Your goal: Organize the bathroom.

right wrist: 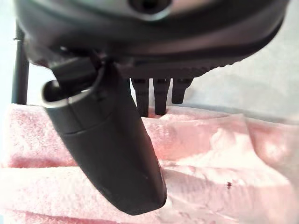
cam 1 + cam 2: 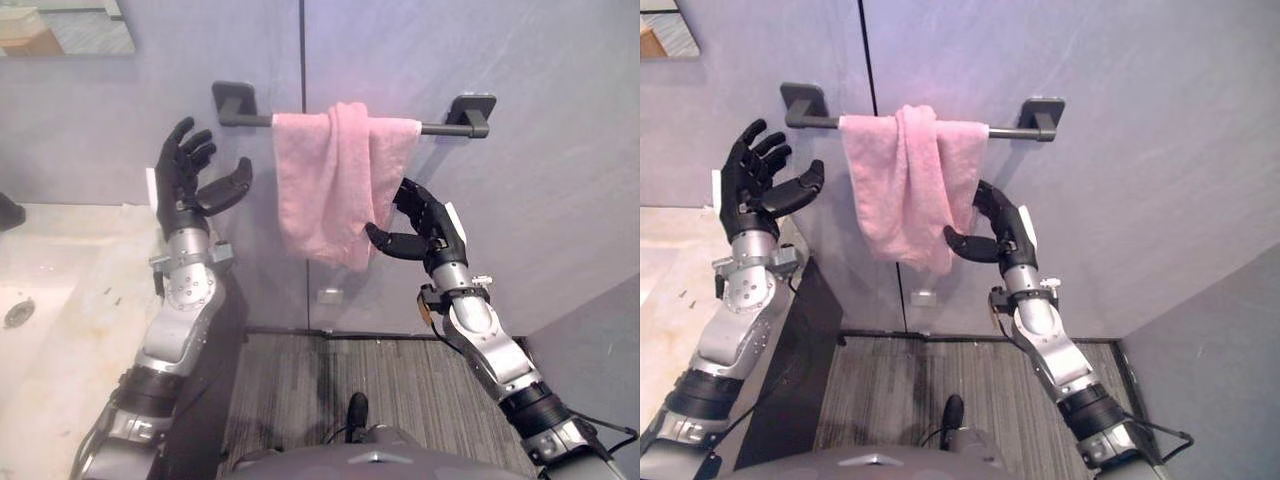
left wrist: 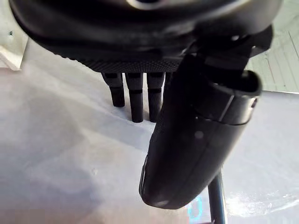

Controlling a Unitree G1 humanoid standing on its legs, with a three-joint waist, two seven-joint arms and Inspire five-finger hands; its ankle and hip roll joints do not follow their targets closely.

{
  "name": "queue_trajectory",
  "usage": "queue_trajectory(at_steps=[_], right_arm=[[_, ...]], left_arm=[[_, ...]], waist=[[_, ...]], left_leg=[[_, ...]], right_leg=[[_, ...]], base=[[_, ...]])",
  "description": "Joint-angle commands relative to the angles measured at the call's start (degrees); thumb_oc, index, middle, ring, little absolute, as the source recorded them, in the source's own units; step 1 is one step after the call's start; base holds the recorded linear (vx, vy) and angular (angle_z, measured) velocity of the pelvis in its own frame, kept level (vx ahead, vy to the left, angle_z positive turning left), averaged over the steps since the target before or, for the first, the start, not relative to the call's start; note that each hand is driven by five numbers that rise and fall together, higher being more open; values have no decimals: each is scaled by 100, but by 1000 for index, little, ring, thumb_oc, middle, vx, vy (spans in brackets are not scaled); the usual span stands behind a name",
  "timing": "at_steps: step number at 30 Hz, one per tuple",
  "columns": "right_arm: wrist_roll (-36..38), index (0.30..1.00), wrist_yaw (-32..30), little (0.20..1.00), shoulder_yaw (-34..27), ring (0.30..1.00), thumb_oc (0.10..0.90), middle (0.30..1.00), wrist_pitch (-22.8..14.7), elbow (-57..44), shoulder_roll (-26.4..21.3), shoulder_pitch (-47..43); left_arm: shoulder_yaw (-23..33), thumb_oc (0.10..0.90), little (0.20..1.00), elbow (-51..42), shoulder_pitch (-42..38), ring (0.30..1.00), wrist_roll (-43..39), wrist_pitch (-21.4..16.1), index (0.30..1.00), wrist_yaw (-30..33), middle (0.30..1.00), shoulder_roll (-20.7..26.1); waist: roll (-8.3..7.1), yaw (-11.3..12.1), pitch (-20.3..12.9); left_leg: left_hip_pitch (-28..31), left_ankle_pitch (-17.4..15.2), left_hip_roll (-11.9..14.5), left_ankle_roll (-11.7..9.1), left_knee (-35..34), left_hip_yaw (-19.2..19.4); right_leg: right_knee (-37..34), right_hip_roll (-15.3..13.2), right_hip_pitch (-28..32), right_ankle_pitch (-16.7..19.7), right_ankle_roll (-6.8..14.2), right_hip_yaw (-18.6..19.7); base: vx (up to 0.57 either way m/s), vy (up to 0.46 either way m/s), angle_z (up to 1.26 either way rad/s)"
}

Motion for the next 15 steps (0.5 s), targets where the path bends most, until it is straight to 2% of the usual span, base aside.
queue_trajectory(at_steps=[1,10,15], right_arm=[[-364,900,-39,900,-113,900,800,900,-440,-712,57,-269],[-426,900,-449,900,-120,900,800,900,-653,-660,90,-129],[-478,900,-520,900,-91,900,800,900,-704,-460,80,-360]], left_arm=[[-612,800,900,-45,-388,900,-294,-25,900,-623,900,-101],[-866,800,900,-213,-314,900,-692,125,900,-952,900,-60],[-965,800,900,-219,-340,900,-935,326,900,-1057,900,-41]], waist=[[221,-331,-310],[299,-373,-302],[341,-328,-325]], left_leg=[[-373,108,34,175,-4,-150],[-341,98,24,184,-4,-121],[-356,137,48,142,-4,-185]], right_leg=[[171,-45,866,-792,359,-24],[124,37,901,-806,329,64],[32,92,944,-795,284,74]], base=[[-3,-31,-16],[-23,-46,-3],[-50,-70,-8]])
